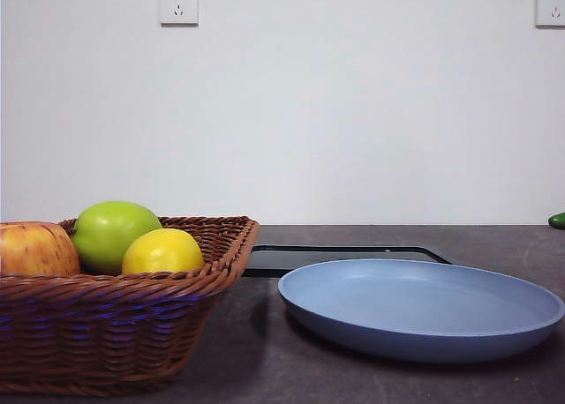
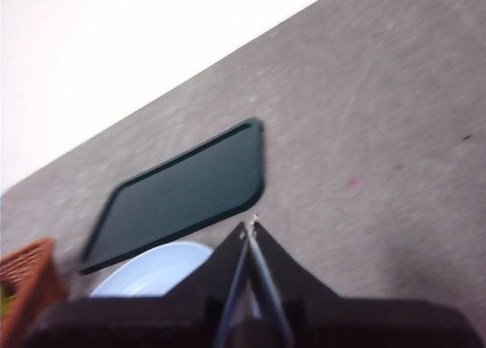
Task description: Take the lemon from the basket,put the lemon in the plate,hand out the plate
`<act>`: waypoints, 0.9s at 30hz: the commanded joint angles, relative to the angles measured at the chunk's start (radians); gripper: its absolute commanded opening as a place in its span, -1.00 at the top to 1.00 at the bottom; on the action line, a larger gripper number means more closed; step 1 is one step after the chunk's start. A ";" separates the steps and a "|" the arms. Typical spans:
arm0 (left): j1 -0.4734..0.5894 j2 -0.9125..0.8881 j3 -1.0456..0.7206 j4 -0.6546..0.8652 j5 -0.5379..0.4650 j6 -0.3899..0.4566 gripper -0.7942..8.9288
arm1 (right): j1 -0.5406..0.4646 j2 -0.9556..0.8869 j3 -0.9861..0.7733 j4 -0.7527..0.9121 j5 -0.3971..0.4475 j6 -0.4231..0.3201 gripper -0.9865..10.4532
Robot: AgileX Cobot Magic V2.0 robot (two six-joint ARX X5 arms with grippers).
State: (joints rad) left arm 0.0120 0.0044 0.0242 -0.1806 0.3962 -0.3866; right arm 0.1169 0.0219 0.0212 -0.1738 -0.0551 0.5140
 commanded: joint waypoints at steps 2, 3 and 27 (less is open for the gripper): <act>0.001 0.002 0.033 -0.021 -0.001 -0.082 0.82 | 0.002 0.006 0.053 -0.060 -0.025 0.039 0.82; 0.001 0.004 0.052 -0.041 -0.003 -0.082 0.82 | 0.002 0.013 0.080 -0.095 -0.026 0.039 0.82; -0.051 0.710 0.742 -0.362 0.189 0.221 0.82 | 0.002 0.687 0.782 -0.666 -0.120 -0.345 0.82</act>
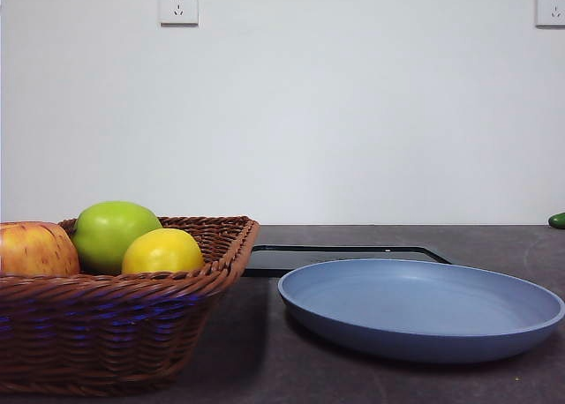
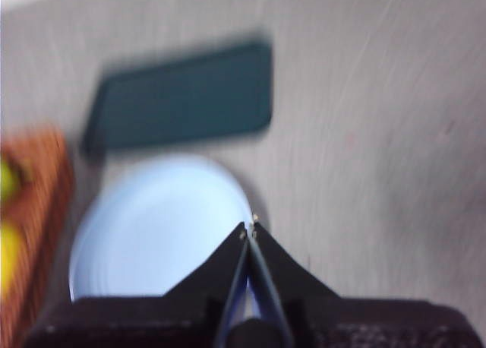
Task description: Take the lemon from the basket,put the lemon in the plate,hand out the plate
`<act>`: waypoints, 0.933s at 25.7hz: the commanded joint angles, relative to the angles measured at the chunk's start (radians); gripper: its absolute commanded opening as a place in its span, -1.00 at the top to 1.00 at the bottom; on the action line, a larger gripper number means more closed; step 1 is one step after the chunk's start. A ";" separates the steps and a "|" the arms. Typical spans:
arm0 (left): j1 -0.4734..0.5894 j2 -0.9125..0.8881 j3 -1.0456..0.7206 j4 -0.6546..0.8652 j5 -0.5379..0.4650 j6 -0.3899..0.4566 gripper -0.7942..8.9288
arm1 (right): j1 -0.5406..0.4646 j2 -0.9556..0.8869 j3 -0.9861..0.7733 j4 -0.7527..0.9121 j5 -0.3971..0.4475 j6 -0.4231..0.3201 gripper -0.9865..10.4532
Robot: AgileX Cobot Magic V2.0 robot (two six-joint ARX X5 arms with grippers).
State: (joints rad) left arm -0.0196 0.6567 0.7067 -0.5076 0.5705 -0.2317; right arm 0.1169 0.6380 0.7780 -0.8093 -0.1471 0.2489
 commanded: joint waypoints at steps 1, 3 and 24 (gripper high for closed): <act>-0.035 0.088 0.090 -0.069 0.014 0.085 0.82 | 0.002 0.110 0.031 -0.047 -0.051 -0.100 0.82; -0.067 0.141 0.144 -0.137 0.012 0.125 0.82 | 0.002 0.180 0.032 -0.065 -0.109 -0.119 0.82; -0.262 0.292 0.250 -0.225 -0.073 0.123 0.07 | 0.031 0.861 0.031 0.222 -0.225 -0.134 0.38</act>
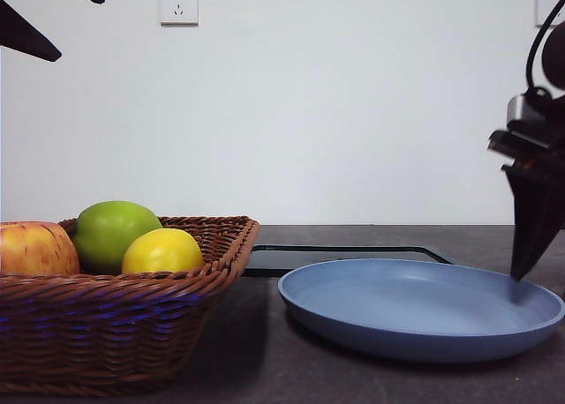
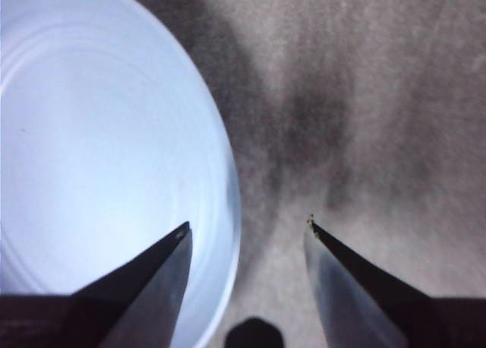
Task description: Take the lemon from the basket,put the lemon in the plate,hand out the plate
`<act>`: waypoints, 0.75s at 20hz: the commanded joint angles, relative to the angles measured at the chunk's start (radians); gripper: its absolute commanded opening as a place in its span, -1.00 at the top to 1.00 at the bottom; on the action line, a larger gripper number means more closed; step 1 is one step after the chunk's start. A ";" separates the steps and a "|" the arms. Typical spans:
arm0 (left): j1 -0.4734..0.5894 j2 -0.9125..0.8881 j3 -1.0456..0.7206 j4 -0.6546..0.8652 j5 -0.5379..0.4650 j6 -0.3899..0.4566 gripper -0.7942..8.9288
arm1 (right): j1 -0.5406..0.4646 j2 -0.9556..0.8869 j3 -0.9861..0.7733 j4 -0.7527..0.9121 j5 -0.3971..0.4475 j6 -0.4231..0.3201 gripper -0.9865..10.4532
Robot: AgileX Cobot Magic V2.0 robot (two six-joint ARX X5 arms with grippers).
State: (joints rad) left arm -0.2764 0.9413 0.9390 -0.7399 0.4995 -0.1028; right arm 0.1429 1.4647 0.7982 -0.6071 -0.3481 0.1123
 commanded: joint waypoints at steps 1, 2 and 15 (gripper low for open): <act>-0.006 0.007 0.018 0.007 -0.002 -0.006 0.07 | 0.008 0.056 0.011 0.035 -0.051 0.003 0.43; -0.006 0.007 0.018 0.007 -0.002 -0.006 0.07 | 0.010 0.070 0.011 0.047 -0.060 0.007 0.48; -0.020 0.008 0.018 -0.017 -0.045 -0.063 0.00 | 0.008 -0.027 0.011 0.019 -0.065 0.074 0.82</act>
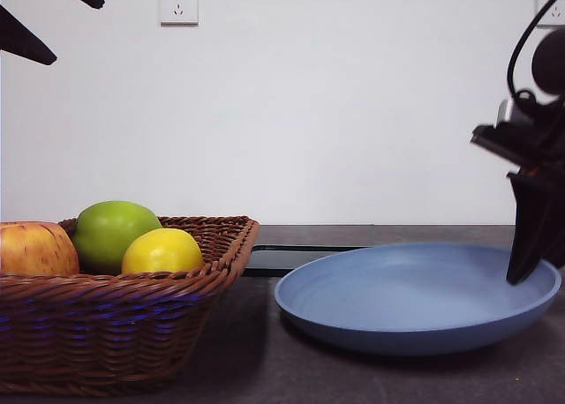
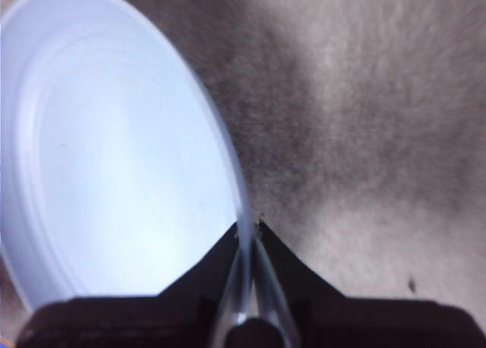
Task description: Take the lemon from the basket,put the lemon in the plate,hand out the plate
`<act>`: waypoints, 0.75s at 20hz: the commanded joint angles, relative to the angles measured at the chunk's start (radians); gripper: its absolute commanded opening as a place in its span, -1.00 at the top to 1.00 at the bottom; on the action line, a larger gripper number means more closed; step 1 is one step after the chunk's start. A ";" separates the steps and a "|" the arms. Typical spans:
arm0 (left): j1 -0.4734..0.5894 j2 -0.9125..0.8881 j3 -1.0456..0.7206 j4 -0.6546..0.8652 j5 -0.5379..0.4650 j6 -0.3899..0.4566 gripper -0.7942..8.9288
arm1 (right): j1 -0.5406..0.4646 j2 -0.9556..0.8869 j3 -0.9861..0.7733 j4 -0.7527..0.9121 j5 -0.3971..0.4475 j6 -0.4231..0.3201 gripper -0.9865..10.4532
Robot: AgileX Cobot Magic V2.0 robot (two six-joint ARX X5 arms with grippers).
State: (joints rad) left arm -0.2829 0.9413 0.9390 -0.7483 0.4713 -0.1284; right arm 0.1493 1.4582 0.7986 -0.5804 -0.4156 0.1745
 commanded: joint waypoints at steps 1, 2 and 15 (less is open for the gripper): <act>-0.022 0.010 0.018 -0.027 -0.028 -0.044 -0.02 | 0.001 -0.051 0.011 -0.021 0.002 0.012 0.82; -0.030 0.015 0.018 -0.043 -0.027 -0.044 -0.02 | 0.001 -0.082 0.011 -0.034 0.002 0.011 0.82; -0.228 0.381 0.032 0.043 -0.195 -0.203 -0.02 | 0.001 -0.335 0.011 -0.121 0.002 0.011 0.82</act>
State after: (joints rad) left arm -0.5034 1.3109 0.9478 -0.7151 0.2836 -0.3161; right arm 0.1493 1.1149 0.7982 -0.7101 -0.4084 0.1761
